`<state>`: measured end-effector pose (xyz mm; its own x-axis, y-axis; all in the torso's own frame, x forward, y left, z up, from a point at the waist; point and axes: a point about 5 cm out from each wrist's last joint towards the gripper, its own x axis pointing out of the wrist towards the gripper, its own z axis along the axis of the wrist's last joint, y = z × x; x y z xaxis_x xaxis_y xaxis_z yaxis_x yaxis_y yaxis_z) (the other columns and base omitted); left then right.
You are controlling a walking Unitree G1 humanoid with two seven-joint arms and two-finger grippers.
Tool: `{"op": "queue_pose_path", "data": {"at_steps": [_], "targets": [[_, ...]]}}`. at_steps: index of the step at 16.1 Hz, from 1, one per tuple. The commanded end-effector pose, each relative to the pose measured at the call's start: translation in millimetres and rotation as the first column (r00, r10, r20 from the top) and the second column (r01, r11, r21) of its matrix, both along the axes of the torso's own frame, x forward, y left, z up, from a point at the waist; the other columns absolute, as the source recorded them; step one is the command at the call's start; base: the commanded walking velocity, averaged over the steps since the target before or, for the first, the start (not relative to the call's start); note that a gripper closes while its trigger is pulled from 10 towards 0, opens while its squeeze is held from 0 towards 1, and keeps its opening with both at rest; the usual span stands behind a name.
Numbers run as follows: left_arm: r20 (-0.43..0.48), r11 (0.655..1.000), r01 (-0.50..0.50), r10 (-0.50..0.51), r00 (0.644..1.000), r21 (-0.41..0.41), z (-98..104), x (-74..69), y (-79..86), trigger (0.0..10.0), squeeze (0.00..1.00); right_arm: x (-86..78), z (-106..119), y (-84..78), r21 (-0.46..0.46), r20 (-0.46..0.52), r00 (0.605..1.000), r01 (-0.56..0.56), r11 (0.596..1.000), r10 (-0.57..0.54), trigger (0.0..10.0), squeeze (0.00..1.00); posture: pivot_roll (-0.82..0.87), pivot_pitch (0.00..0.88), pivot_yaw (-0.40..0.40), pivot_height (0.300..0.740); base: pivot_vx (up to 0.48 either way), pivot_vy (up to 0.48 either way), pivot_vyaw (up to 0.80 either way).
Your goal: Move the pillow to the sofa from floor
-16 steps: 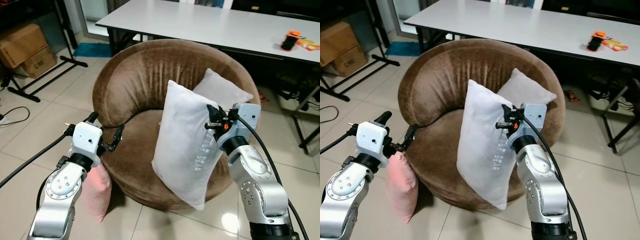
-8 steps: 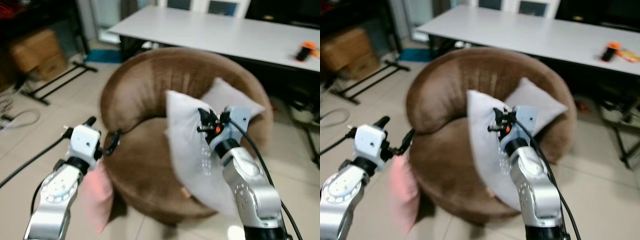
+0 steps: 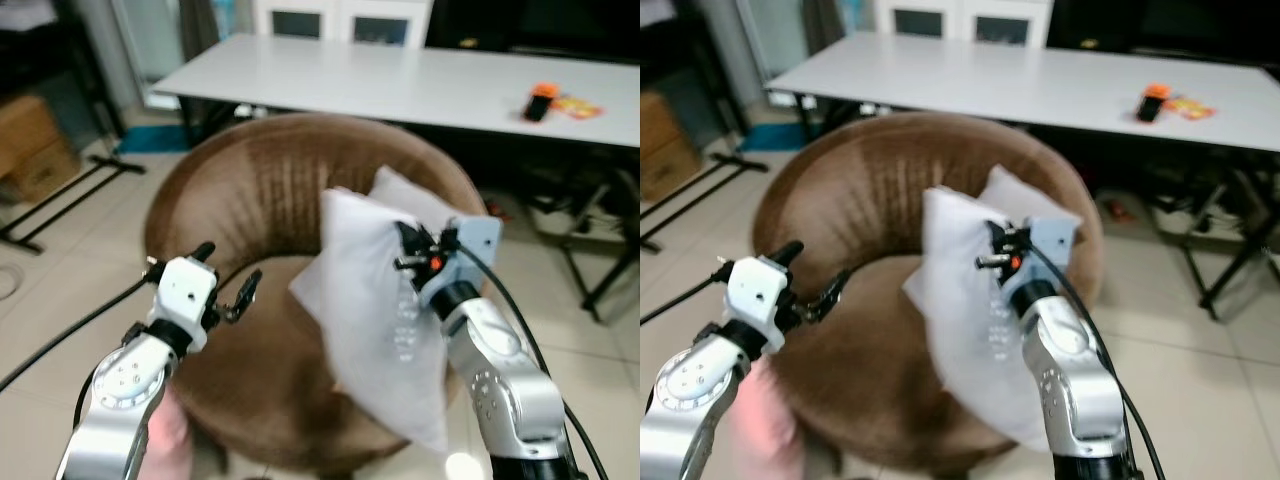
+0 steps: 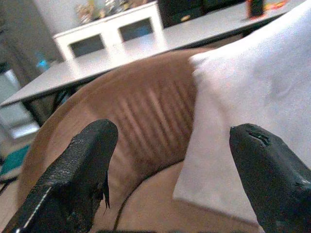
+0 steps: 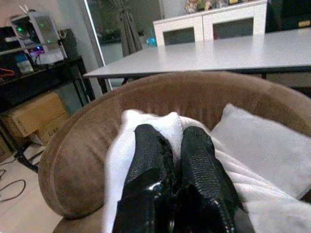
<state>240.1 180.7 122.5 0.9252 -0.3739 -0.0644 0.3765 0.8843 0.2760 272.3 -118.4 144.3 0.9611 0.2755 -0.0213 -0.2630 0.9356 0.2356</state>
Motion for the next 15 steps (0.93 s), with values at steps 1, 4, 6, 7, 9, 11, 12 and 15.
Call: {"op": "queue_pose_path", "data": {"at_steps": [1,4,6,7,9,11,12,15], "targets": [[-0.025,0.999,0.051,-0.051,0.998,-0.002,-1,-4.0,-4.3,10.0,0.00,0.8,19,4.9,0.014,0.076,0.995,-0.071,0.997,0.070,10.0,0.00,0.09,0.000,0.006,0.740,0.000,0.000,0.00],[-0.056,0.996,0.086,-0.085,0.995,0.007,-2,-8.6,0.0,10.0,0.00,-0.1,25,24.7,0.004,0.095,0.971,-0.223,0.975,0.222,10.0,0.00,0.10,0.000,0.006,0.740,0.000,0.000,0.00],[-0.098,0.990,0.143,-0.141,0.985,0.017,-3,-16.2,2.5,10.0,0.00,1.9,37,43.6,0.020,0.128,0.931,-0.346,0.938,0.341,10.0,0.00,0.10,0.000,0.002,0.740,0.000,0.000,0.00],[-0.120,0.986,0.167,-0.164,0.979,0.016,-3,-20.0,3.4,10.0,0.00,3.8,43,49.4,0.041,0.137,0.917,-0.384,0.922,0.375,10.0,0.00,0.11,0.000,0.001,0.740,0.000,0.000,0.00],[-0.163,0.975,0.219,-0.213,0.963,0.023,-6,-27.5,3.5,10.0,0.00,9.8,50,61.6,0.086,0.126,0.881,-0.468,0.880,0.456,10.0,0.00,0.11,0.000,0.001,0.740,0.000,0.000,0.00],[-0.188,0.969,0.246,-0.237,0.953,0.025,-7,-32.1,2.7,10.0,0.00,21.2,52,75.7,0.086,0.091,0.845,-0.534,0.841,0.527,10.0,0.00,0.11,0.000,-0.001,0.740,0.000,0.000,0.00],[-0.190,0.969,0.248,-0.239,0.952,0.025,-7,-32.4,2.4,10.0,0.00,25.9,53,78.6,0.121,0.083,0.847,-0.532,0.838,0.525,10.0,0.00,0.11,0.000,-0.002,0.740,0.000,0.000,0.00],[-0.200,0.967,0.251,-0.241,0.950,0.027,-6,-33.9,1.6,10.0,0.00,54.9,30,83.9,0.248,-0.099,0.900,-0.390,0.887,0.424,10.0,0.00,0.12,0.000,-0.008,0.740,0.000,0.000,0.00]]}}
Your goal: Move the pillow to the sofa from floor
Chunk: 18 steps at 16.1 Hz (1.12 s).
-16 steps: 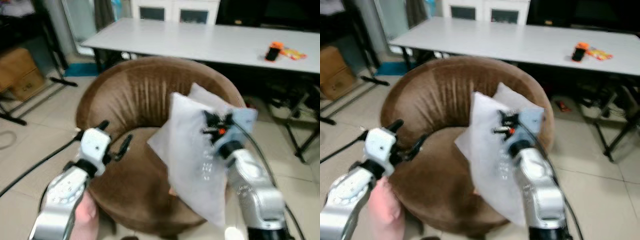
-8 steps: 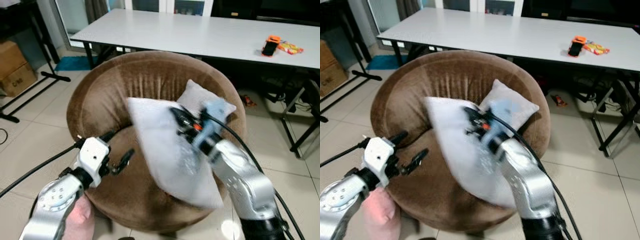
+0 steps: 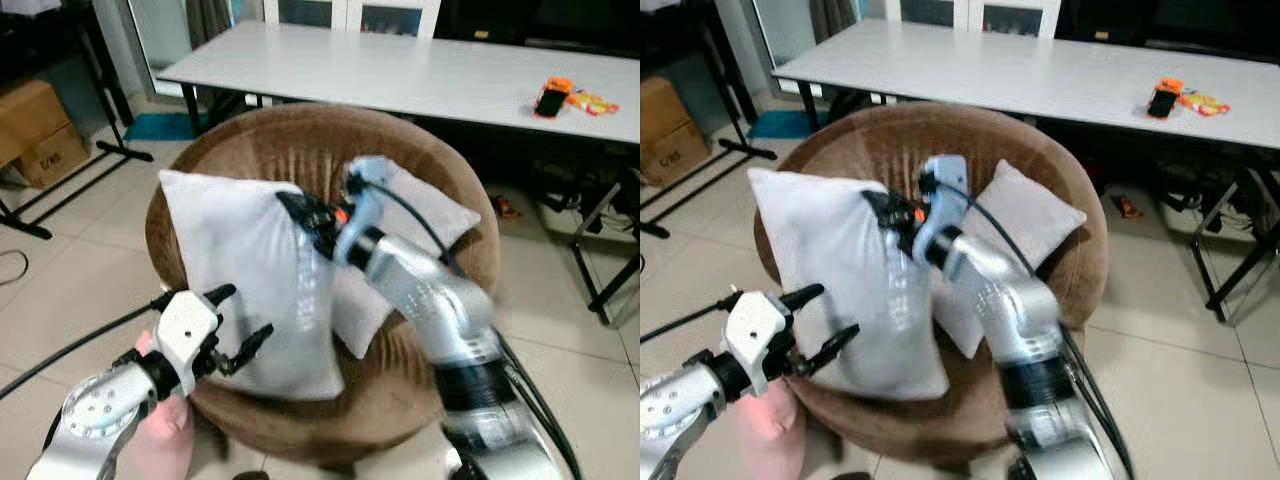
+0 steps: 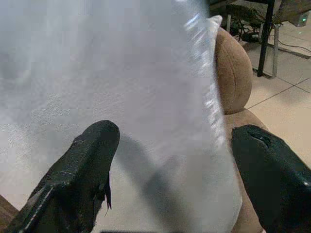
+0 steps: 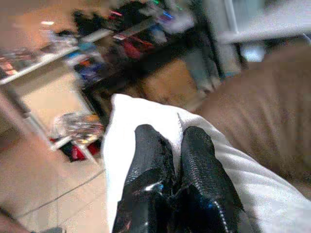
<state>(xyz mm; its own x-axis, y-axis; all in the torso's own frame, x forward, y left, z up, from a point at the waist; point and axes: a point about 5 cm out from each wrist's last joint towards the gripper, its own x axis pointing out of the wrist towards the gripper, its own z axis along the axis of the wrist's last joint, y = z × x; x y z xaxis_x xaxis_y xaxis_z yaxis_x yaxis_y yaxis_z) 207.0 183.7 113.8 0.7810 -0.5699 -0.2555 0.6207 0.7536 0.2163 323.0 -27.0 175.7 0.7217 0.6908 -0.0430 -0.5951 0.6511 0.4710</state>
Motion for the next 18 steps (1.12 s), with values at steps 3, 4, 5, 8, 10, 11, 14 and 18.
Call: {"op": "queue_pose_path", "data": {"at_steps": [3,4,5,8,10,11,14,18], "targets": [[-0.013,1.000,0.012,-0.012,1.000,0.005,0,-3.1,-2.9,10.0,0.00,20.9,-38,-18.5,0.026,-0.201,0.957,0.217,0.976,-0.207,10.0,0.00,0.13,0.000,-0.018,0.740,0.000,0.000,0.00],[-0.017,1.000,0.013,-0.012,1.000,0.006,-2,-4.0,-4.2,10.0,0.00,24.1,-51,-25.1,0.040,-0.261,0.930,0.280,0.959,-0.260,10.0,0.00,0.13,0.000,-0.020,0.740,0.000,0.000,0.00],[-0.021,1.000,0.013,-0.013,1.000,0.007,-3,-4.7,-5.3,10.0,0.00,26.4,-64,-34.0,0.057,-0.323,0.894,0.346,0.937,-0.311,10.0,0.00,0.14,0.000,-0.023,0.740,0.000,0.000,0.00],[-0.053,1.000,0.028,-0.028,0.998,0.008,-8,-6.8,-5.7,10.0,0.00,32.9,-91,-85.0,0.040,-0.391,0.764,0.571,0.820,-0.513,10.0,0.00,0.13,0.000,-0.018,0.740,0.000,0.000,0.00],[-0.068,0.999,0.039,-0.038,0.997,0.006,-10,-6.4,-3.8,10.0,0.00,37.8,-88,-101.7,0.048,-0.376,0.732,0.627,0.777,-0.567,10.0,0.00,0.13,0.000,-0.013,0.740,0.000,0.000,0.00],[-0.099,0.998,0.056,-0.055,0.994,0.007,-15,-6.6,-1.1,10.0,0.00,40.6,-86,-108.8,0.031,-0.356,0.725,0.640,0.768,-0.590,10.0,0.00,0.12,0.000,-0.008,0.740,0.000,0.000,0.00],[-0.129,0.998,0.055,-0.052,0.990,0.017,-34,-6.0,10.2,10.0,0.00,42.5,-89,-110.5,0.011,-0.335,0.737,0.625,0.780,-0.586,10.0,0.00,0.11,0.000,0.003,0.740,0.000,0.000,0.00],[-0.140,0.999,0.037,-0.035,0.990,0.016,-50,-6.6,18.8,10.0,0.00,40.3,-88,-99.2,-0.008,-0.218,0.828,0.528,0.849,-0.517,10.0,1.00,0.12,0.000,-0.001,0.740,0.000,0.000,0.00]]}}
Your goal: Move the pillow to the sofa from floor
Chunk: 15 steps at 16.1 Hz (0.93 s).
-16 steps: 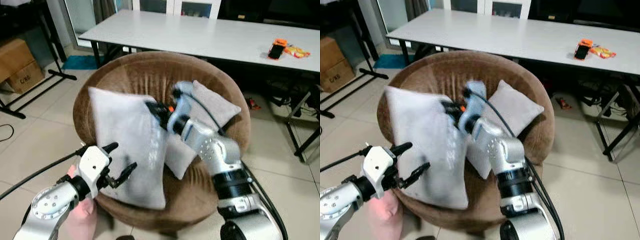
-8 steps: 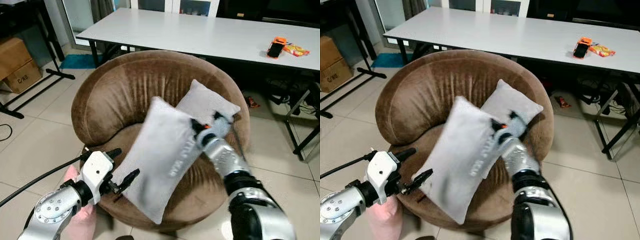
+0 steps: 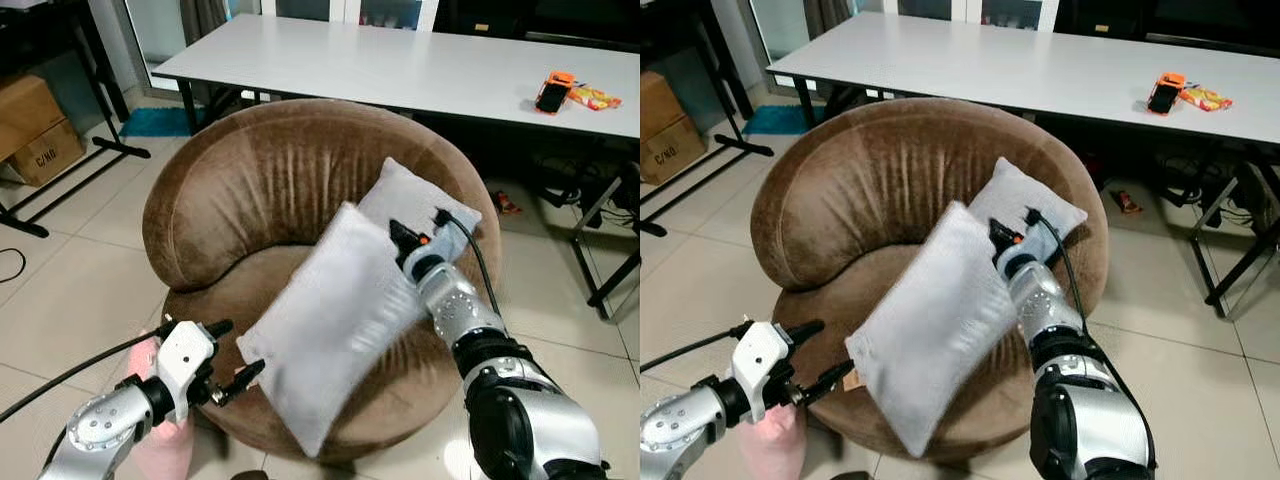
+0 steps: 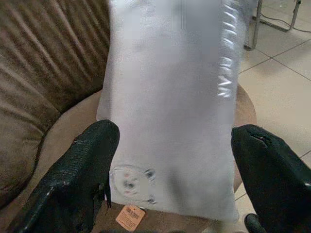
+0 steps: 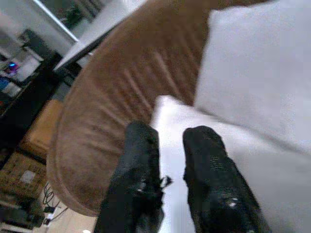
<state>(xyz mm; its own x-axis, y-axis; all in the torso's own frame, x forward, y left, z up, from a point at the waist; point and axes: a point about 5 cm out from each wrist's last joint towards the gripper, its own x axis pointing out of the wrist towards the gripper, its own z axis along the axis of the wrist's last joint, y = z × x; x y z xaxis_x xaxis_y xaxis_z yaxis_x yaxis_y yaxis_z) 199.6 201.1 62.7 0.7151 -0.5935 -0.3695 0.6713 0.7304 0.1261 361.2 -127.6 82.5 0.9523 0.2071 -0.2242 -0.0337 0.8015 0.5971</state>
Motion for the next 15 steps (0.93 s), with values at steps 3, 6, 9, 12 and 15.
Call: {"op": "queue_pose_path", "data": {"at_steps": [3,6,9,12,15], "targets": [[0.020,1.000,-0.022,0.022,1.000,0.013,-15,-1.4,7.0,10.0,0.00,4.2,11,-9.4,-0.166,0.095,0.996,0.012,0.986,0.003,10.0,1.00,0.12,0.000,-0.009,0.740,0.000,0.000,0.00],[0.075,0.983,-0.184,0.185,0.980,-0.024,-43,0.5,-10.8,10.0,0.00,2.6,37,-29.7,-0.307,0.282,0.957,0.018,0.951,0.072,10.0,0.00,0.12,0.000,-0.030,0.740,0.000,0.000,0.00],[0.128,0.963,-0.264,0.269,0.955,-0.054,-52,-0.4,-33.3,10.0,0.00,-21.2,43,-31.1,-0.420,0.317,0.933,-0.024,0.907,0.172,10.0,0.00,0.11,0.000,-0.041,0.740,0.000,0.000,0.00],[0.131,0.958,-0.280,0.286,0.949,-0.064,-70,-12.7,-59.0,10.0,0.00,-62.4,40,-31.1,-0.439,0.314,0.935,-0.012,0.898,0.166,10.0,0.00,0.10,0.000,-0.049,0.740,0.000,0.000,0.00],[0.212,0.952,-0.298,0.305,0.929,-0.062,-54,1.8,-40.7,10.0,0.00,-90.5,38,-24.8,-0.458,0.281,0.947,-0.011,0.889,0.156,10.0,0.00,0.10,0.000,-0.050,0.740,0.000,0.185,0.00]]}}
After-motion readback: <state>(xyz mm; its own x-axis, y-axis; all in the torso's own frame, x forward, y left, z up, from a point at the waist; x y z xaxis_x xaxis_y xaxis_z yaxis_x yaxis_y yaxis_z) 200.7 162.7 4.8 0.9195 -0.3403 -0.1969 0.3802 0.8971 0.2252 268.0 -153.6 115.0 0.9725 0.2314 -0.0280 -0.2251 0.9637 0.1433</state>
